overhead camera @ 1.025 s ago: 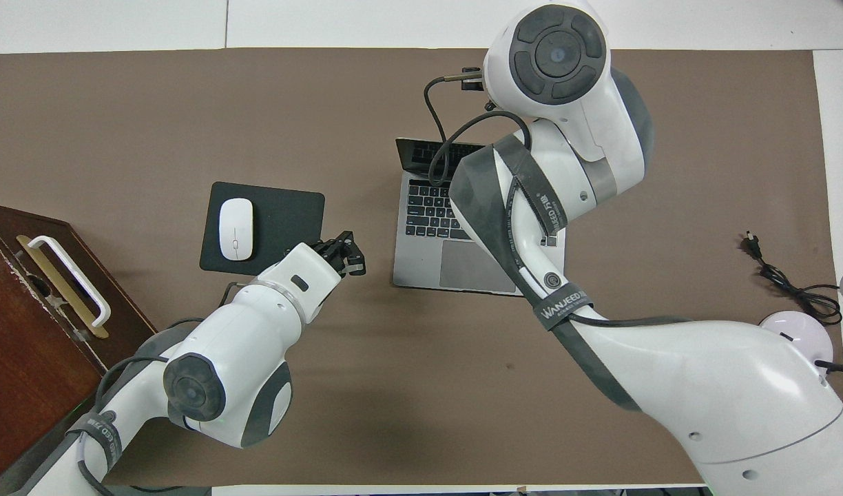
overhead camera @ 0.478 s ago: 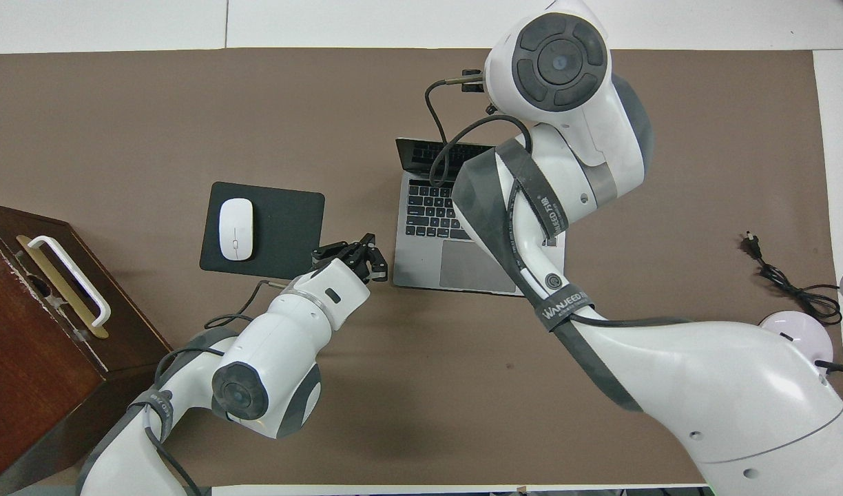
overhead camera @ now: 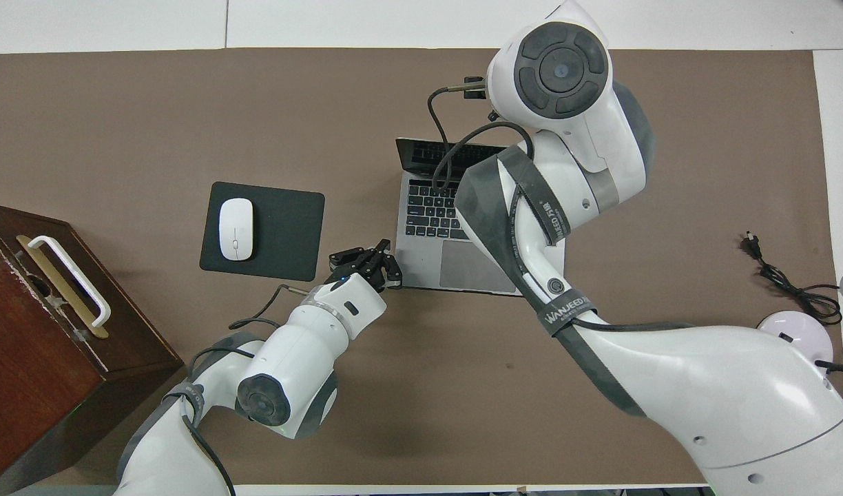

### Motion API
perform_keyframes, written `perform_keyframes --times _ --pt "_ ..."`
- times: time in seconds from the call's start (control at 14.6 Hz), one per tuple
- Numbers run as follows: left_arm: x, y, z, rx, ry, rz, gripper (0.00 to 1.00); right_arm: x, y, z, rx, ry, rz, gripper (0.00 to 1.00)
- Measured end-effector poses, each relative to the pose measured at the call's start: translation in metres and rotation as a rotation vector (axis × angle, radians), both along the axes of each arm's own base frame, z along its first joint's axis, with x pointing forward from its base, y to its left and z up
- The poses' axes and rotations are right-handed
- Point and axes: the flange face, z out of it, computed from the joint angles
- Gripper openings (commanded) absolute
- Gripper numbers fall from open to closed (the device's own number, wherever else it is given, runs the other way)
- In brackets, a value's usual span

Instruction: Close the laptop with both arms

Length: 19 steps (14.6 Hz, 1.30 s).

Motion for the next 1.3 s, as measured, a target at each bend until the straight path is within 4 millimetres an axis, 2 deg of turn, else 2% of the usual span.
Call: perform_keyframes --times 0.21,0.68,1.3 --pt "0.003 0.003 -0.001 0.008 -0.004 0.001 0.00 -0.002 -0.001 -0.003 -0.003 0.008 0.000 0.00" --pt "0.011 -0.005 -0.030 0.035 0.023 -0.007 0.00 -0.008 -0.003 -0.011 0.005 0.029 -0.001 0.00" --pt "0.008 -0.012 -0.030 0.025 0.027 -0.002 0.00 -0.011 -0.008 -0.016 0.010 0.025 -0.001 0.00"
